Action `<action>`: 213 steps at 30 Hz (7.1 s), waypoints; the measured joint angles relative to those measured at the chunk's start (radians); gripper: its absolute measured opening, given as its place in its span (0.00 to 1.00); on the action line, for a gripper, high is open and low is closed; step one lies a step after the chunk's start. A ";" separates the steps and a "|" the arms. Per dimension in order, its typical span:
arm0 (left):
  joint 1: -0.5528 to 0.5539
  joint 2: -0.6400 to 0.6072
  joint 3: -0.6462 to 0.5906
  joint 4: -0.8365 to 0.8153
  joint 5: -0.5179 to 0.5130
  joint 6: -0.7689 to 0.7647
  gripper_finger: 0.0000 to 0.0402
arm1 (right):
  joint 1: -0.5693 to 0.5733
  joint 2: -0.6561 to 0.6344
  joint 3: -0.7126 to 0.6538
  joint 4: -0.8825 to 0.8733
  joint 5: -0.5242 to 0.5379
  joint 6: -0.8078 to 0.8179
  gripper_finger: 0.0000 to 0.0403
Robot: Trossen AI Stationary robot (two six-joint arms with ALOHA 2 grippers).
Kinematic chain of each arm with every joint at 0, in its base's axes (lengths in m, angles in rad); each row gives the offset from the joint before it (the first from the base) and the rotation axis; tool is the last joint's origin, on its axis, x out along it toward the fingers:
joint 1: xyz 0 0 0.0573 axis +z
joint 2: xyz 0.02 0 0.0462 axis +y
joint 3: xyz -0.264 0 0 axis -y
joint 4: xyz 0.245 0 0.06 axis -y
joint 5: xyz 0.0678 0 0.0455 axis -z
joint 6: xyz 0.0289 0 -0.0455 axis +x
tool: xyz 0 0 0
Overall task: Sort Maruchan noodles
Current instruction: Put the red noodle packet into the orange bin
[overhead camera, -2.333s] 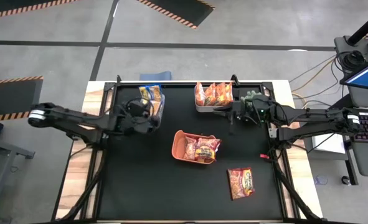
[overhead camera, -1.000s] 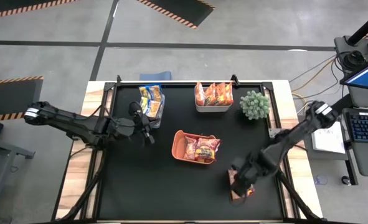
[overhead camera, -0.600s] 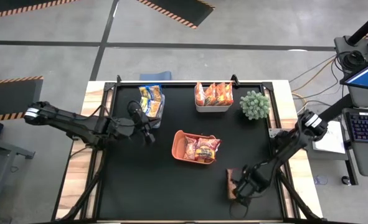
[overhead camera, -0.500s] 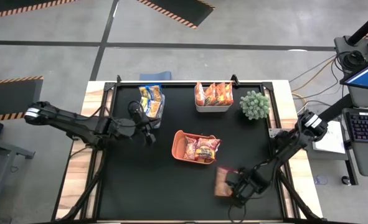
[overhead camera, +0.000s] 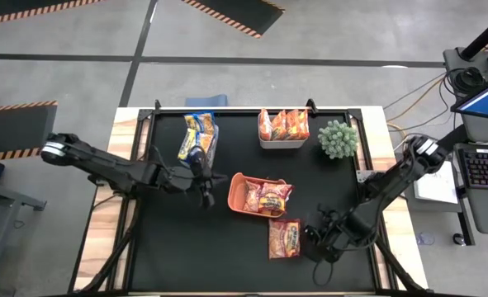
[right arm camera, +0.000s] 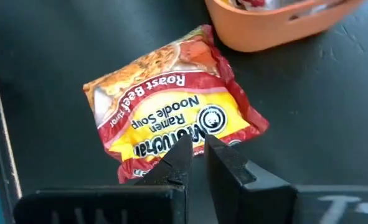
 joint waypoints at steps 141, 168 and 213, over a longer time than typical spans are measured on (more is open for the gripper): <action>-0.374 0.945 0.590 0.047 -0.047 -0.039 0.00 | 0.066 0.106 -0.474 0.986 0.281 0.138 0.91; -0.357 1.032 0.589 0.184 -0.099 0.012 0.00 | 0.037 0.118 -0.480 0.983 0.368 0.135 0.91; -0.354 1.035 0.590 0.181 -0.097 -0.007 0.00 | 0.022 0.327 -0.419 1.338 0.295 0.026 0.74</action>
